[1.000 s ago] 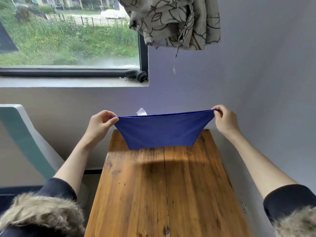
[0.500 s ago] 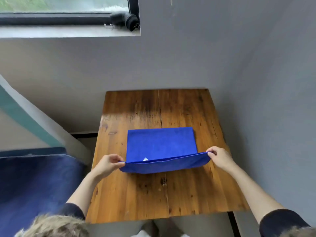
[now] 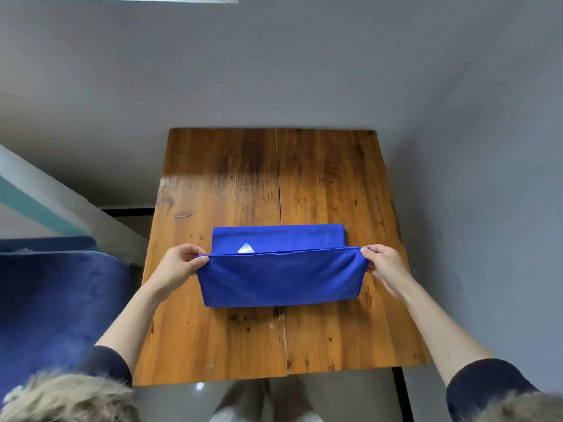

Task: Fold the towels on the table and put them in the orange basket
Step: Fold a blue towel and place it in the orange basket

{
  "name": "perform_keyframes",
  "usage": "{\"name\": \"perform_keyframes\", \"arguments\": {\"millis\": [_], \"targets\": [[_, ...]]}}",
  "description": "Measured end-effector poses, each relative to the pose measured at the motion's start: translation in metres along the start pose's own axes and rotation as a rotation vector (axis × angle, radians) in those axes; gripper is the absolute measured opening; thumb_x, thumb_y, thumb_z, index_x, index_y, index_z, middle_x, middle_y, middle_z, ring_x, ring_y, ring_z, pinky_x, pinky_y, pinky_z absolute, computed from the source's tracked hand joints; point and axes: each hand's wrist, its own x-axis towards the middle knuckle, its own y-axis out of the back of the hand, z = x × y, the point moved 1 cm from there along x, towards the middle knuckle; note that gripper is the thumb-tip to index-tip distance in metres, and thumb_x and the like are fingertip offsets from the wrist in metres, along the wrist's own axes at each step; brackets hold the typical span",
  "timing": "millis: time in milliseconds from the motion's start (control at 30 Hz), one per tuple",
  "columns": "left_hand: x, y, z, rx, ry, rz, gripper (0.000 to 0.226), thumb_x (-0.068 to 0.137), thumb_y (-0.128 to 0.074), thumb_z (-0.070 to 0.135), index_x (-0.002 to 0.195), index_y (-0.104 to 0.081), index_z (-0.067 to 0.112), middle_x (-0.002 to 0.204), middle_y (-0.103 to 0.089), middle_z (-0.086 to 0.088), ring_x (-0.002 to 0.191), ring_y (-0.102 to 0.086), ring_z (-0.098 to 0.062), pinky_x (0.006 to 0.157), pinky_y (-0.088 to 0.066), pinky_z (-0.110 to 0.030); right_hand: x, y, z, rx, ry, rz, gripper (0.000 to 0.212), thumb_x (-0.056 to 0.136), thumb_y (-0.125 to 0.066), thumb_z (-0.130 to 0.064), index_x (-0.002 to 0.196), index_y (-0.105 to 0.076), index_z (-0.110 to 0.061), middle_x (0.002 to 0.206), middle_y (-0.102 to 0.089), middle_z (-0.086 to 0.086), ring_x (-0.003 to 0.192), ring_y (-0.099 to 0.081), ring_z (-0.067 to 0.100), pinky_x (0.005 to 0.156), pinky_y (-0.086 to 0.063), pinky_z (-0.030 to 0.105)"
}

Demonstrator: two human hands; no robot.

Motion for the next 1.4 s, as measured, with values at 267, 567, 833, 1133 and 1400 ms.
{"name": "perform_keyframes", "arguments": {"millis": [267, 567, 833, 1133, 1400], "targets": [[0.07, -0.011, 0.003, 0.01, 0.039, 0.082, 0.009, 0.092, -0.055, 0.01, 0.093, -0.062, 0.005, 0.092, -0.065, -0.013, 0.083, -0.057, -0.024, 0.079, -0.05, -0.044, 0.073, -0.023, -0.004, -0.038, 0.04, 0.07, 0.01, 0.094, -0.051, -0.011, 0.094, -0.06, -0.01, 0.092, -0.062, 0.004, 0.089, -0.058, 0.019, 0.08, -0.048, 0.034], [0.124, -0.025, -0.019, 0.035, 0.118, 0.106, 0.015, 0.089, -0.06, 0.012, 0.077, -0.063, 0.022, 0.089, -0.065, -0.007, 0.08, -0.057, -0.023, 0.087, -0.05, -0.047, 0.131, -0.041, 0.014, -0.189, 0.04, 0.127, 0.012, 0.095, -0.049, -0.011, 0.098, -0.06, -0.009, 0.094, -0.061, 0.005, 0.088, -0.055, 0.016, 0.068, -0.042, 0.023], [0.134, -0.026, -0.018, 0.063, 0.048, 0.174, 0.012, 0.087, -0.058, 0.022, 0.077, -0.062, 0.027, 0.08, -0.063, 0.001, 0.075, -0.054, -0.018, 0.071, -0.041, -0.031, 0.134, -0.051, 0.018, -0.278, 0.153, 0.278, 0.016, 0.095, -0.046, -0.012, 0.104, -0.059, -0.007, 0.09, -0.056, 0.003, 0.083, -0.051, 0.016, 0.067, -0.035, 0.023], [0.142, -0.035, -0.026, 0.122, 0.107, 0.214, 0.007, 0.086, -0.06, 0.021, 0.087, -0.066, 0.026, 0.094, -0.067, -0.006, 0.085, -0.058, -0.022, 0.08, -0.046, -0.035, 0.144, -0.059, 0.015, -0.336, 0.125, 0.271, 0.017, 0.094, -0.05, -0.013, 0.104, -0.062, -0.007, 0.095, -0.061, 0.006, 0.088, -0.055, 0.018, 0.067, -0.039, 0.021], [0.109, -0.094, -0.019, 0.767, -0.422, 0.384, 0.044, 0.086, -0.047, 0.02, 0.129, -0.054, 0.016, 0.131, -0.049, -0.019, 0.123, -0.044, -0.04, 0.097, -0.035, -0.054, 0.09, -0.108, 0.018, -0.862, 0.712, 0.263, 0.041, 0.093, -0.047, -0.019, 0.13, -0.052, -0.004, 0.138, -0.047, 0.018, 0.132, -0.04, 0.035, 0.11, -0.029, 0.05]]}}
